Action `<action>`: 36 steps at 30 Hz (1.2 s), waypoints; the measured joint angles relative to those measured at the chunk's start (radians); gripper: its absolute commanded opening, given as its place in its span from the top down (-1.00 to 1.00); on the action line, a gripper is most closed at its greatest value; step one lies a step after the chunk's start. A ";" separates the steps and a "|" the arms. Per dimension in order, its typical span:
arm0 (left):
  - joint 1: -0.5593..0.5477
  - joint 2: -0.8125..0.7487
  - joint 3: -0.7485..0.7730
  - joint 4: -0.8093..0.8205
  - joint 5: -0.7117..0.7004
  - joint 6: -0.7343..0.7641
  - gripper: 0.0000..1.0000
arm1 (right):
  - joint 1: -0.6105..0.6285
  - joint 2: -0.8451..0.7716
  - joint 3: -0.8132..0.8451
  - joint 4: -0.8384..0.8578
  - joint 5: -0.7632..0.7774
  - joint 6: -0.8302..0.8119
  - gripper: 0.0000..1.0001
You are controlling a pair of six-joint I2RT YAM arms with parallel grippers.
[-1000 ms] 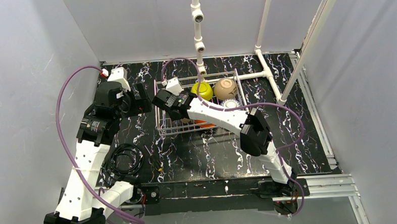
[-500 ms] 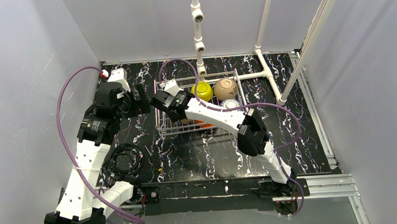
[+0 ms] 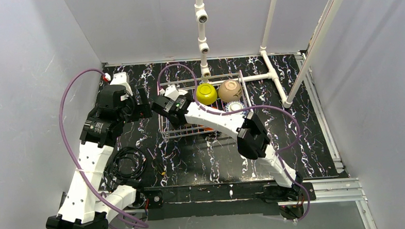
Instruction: Load the bowls into the dish rack
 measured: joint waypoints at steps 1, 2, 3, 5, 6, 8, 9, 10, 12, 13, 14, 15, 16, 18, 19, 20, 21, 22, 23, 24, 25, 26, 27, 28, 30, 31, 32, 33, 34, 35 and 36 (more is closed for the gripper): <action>0.000 0.002 -0.001 -0.005 0.000 0.002 -0.89 | 0.000 0.000 -0.010 0.006 -0.004 -0.003 -0.88; 0.000 0.003 -0.001 -0.008 0.000 0.003 -0.89 | 0.000 -0.001 -0.019 0.009 -0.010 -0.004 -0.91; 0.000 0.005 -0.001 -0.008 0.000 0.003 -0.89 | 0.000 -0.006 -0.039 0.018 -0.017 -0.005 -0.94; -0.001 0.005 -0.001 0.006 0.008 -0.002 -0.89 | 0.001 -0.013 -0.066 0.029 -0.013 0.000 -0.97; -0.002 0.004 -0.001 0.021 0.016 -0.004 -0.89 | 0.000 -0.019 -0.075 0.039 -0.017 0.000 -0.97; -0.003 0.004 -0.001 0.045 0.027 -0.009 -0.89 | 0.002 -0.032 -0.091 0.054 -0.031 0.001 -0.97; -0.003 0.004 0.000 0.052 0.030 -0.010 -0.89 | 0.003 -0.037 -0.095 0.057 -0.038 0.000 -0.97; -0.003 0.002 0.000 0.060 0.034 -0.011 -0.90 | 0.005 -0.044 -0.103 0.065 -0.045 -0.002 -0.97; -0.004 0.000 0.000 0.071 0.039 -0.013 -0.90 | 0.006 -0.053 -0.113 0.075 -0.054 -0.005 -0.97; -0.004 0.000 0.000 0.076 0.043 -0.014 -0.90 | 0.007 -0.058 -0.120 0.082 -0.059 -0.005 -0.97; -0.004 0.000 0.000 0.079 0.045 -0.015 -0.90 | 0.007 -0.062 -0.122 0.084 -0.064 -0.006 -0.97; -0.005 0.000 0.000 0.083 0.047 -0.017 -0.90 | 0.007 -0.064 -0.122 0.084 -0.069 -0.009 -0.97; -0.005 0.000 0.000 0.085 0.047 -0.017 -0.90 | 0.007 -0.064 -0.122 0.084 -0.071 -0.010 -0.97; -0.005 0.000 0.000 0.087 0.047 -0.018 -0.90 | 0.007 -0.064 -0.122 0.084 -0.073 -0.012 -0.97; -0.005 0.000 0.000 0.087 0.047 -0.018 -0.90 | 0.007 -0.064 -0.122 0.085 -0.074 -0.013 -0.97; -0.005 0.000 0.000 0.088 0.048 -0.018 -0.91 | 0.007 -0.065 -0.122 0.085 -0.076 -0.015 -0.97; -0.005 0.000 0.000 0.089 0.048 -0.018 -0.91 | 0.007 -0.066 -0.122 0.085 -0.080 -0.017 -0.97; -0.005 0.000 0.000 0.092 0.049 -0.018 -0.91 | 0.007 -0.069 -0.122 0.085 -0.085 -0.020 -0.97; -0.005 0.000 0.000 0.094 0.048 -0.018 -0.91 | 0.007 -0.071 -0.122 0.085 -0.091 -0.025 -0.97; -0.005 0.000 0.000 0.097 0.048 -0.018 -0.91 | 0.007 -0.074 -0.122 0.085 -0.096 -0.028 -0.97; -0.005 0.000 0.001 0.099 0.048 -0.018 -0.91 | 0.007 -0.076 -0.122 0.085 -0.102 -0.030 -0.97; -0.005 0.000 0.003 0.101 0.048 -0.018 -0.91 | 0.008 -0.080 -0.122 0.085 -0.111 -0.033 -0.97; -0.005 0.000 0.005 0.102 0.048 -0.018 -0.91 | 0.008 -0.085 -0.125 0.088 -0.118 -0.034 -0.97; -0.005 0.000 0.006 0.104 0.049 -0.018 -0.91 | 0.008 -0.092 -0.134 0.098 -0.124 -0.037 -0.97; -0.005 0.000 0.006 0.105 0.048 -0.018 -0.92 | 0.008 -0.101 -0.140 0.103 -0.135 -0.039 -0.97; -0.005 0.000 0.006 0.107 0.047 -0.018 -0.92 | 0.008 -0.103 -0.140 0.104 -0.139 -0.040 -0.97; -0.005 0.000 0.006 0.108 0.046 -0.018 -0.92 | 0.008 -0.103 -0.140 0.105 -0.140 -0.041 -0.97; -0.005 0.000 0.006 0.108 0.046 -0.018 -0.92 | 0.009 -0.103 -0.140 0.105 -0.140 -0.042 -0.97; -0.005 0.000 0.006 0.108 0.046 -0.018 -0.92 | 0.008 -0.103 -0.140 0.105 -0.140 -0.042 -0.97; -0.005 0.000 0.006 0.108 0.045 -0.018 -0.92 | 0.008 -0.103 -0.140 0.105 -0.140 -0.042 -0.97; -0.005 0.000 0.006 0.108 0.046 -0.018 -0.92 | 0.009 -0.104 -0.141 0.106 -0.140 -0.042 -0.97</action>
